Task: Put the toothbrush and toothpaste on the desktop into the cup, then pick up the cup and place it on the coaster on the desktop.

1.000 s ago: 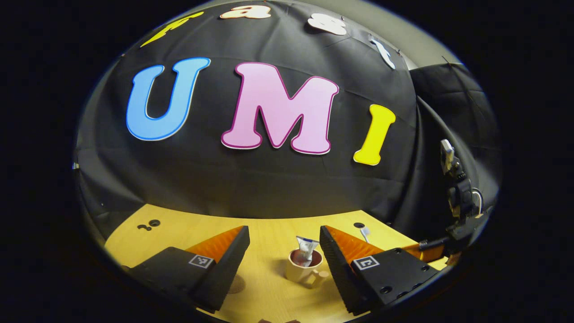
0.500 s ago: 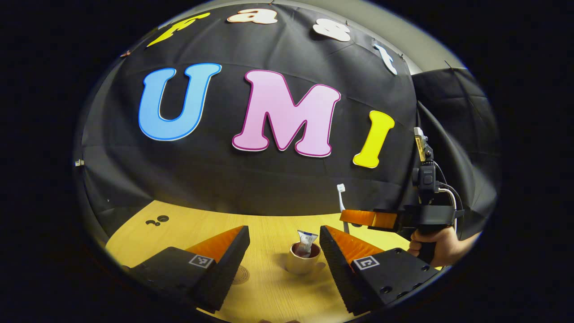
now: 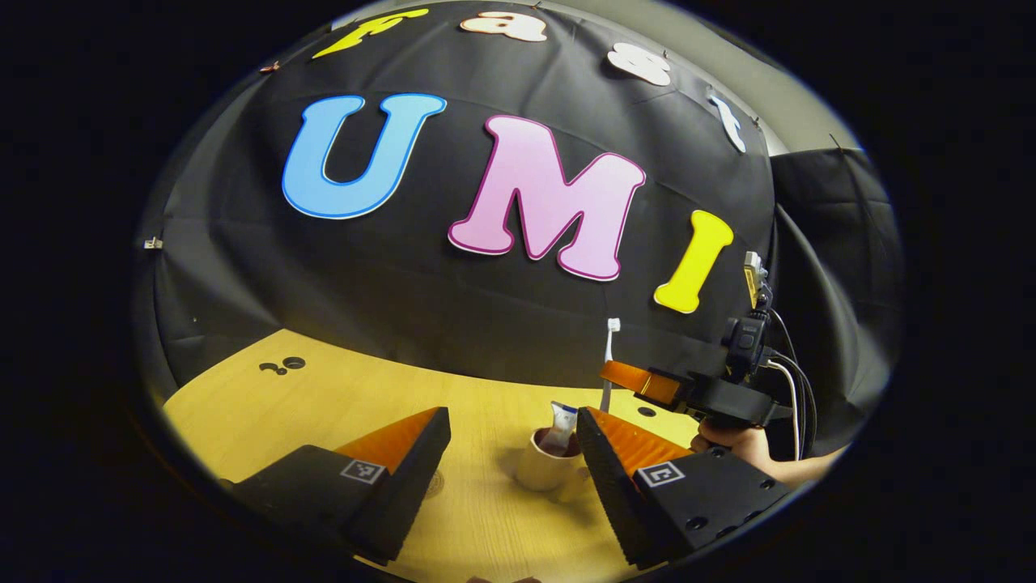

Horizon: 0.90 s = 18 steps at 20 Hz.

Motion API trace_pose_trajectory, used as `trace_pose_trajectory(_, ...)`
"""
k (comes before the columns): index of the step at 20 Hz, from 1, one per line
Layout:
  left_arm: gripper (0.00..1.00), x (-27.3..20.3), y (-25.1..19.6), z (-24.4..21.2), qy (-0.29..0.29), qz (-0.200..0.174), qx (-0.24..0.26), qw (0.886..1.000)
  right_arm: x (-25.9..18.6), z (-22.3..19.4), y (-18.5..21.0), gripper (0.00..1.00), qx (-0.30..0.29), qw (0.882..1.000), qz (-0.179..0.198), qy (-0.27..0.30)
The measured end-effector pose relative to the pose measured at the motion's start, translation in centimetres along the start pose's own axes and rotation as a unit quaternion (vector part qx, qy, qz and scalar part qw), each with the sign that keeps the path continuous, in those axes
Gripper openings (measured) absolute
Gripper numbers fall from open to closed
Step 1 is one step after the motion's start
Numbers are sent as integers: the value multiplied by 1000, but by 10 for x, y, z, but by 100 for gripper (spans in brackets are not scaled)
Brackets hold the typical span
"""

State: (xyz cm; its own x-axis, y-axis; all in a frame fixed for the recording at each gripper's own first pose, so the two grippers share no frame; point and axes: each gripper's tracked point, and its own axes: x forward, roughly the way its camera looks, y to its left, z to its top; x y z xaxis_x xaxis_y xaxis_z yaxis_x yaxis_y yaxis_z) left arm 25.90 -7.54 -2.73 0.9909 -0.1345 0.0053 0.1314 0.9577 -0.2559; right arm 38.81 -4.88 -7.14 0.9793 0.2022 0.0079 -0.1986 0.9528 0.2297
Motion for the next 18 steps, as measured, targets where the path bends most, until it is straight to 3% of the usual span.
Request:
trace_pose_trajectory(7, 97, 6, 12, -18, -8, 9, -1, 1000, 17, -26, -5, 5, 0, 999, -10, -40)
trace_pose_trajectory(12, 97, 7, 13, -37, -3, 5, -10, 1000, 3, -32, 3, 5, -81, 992, -12, -95)
trace_pose_trajectory(18, 97, 10, 12, -52, 2, 0, -17, 1000, -20, -33, 23, 6, -168, 973, -5, -155)
